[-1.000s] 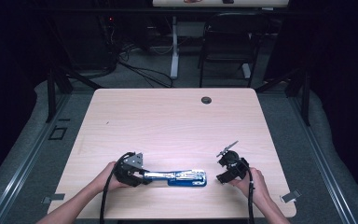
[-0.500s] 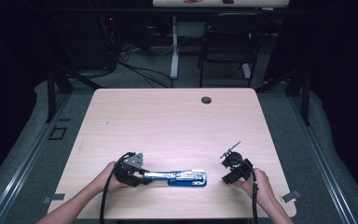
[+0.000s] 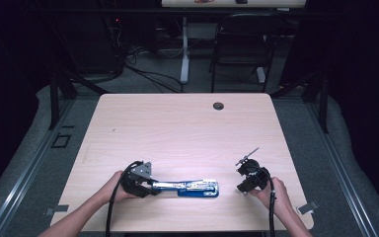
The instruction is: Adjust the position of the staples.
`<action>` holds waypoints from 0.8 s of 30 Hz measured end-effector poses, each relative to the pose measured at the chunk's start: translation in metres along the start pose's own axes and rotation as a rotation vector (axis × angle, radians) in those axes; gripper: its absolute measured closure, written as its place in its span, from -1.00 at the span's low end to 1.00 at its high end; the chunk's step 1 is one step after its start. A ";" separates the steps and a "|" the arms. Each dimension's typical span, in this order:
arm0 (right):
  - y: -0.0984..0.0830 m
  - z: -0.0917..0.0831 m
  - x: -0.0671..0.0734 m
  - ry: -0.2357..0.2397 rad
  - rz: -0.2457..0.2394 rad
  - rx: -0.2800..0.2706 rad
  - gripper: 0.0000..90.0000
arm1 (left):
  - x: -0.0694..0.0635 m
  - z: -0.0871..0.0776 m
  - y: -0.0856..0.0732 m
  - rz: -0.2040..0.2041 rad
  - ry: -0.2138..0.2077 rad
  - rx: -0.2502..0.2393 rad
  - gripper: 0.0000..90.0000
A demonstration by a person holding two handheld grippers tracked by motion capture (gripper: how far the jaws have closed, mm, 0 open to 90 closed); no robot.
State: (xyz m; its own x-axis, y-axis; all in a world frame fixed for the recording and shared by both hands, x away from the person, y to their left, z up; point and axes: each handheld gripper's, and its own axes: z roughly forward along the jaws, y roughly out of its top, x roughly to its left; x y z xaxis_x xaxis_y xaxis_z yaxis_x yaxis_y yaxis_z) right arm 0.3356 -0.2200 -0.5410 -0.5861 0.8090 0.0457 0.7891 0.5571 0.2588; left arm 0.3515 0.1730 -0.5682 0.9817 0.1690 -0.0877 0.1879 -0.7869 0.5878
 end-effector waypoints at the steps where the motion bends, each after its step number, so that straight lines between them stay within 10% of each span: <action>1: 0.000 0.001 0.000 0.004 0.014 -0.009 0.48 | 0.000 0.000 0.000 0.000 0.000 0.000 0.44; 24: 0.002 0.003 0.002 -0.003 0.011 0.011 0.74 | 0.000 0.000 0.000 0.001 0.000 -0.001 0.44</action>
State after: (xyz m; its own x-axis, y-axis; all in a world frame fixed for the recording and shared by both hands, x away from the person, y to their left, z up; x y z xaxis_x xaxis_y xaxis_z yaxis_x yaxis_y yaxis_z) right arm 0.3369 -0.2164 -0.5433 -0.5765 0.8159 0.0453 0.7977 0.5500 0.2472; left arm 0.3516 0.1731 -0.5683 0.9818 0.1685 -0.0872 0.1873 -0.7866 0.5884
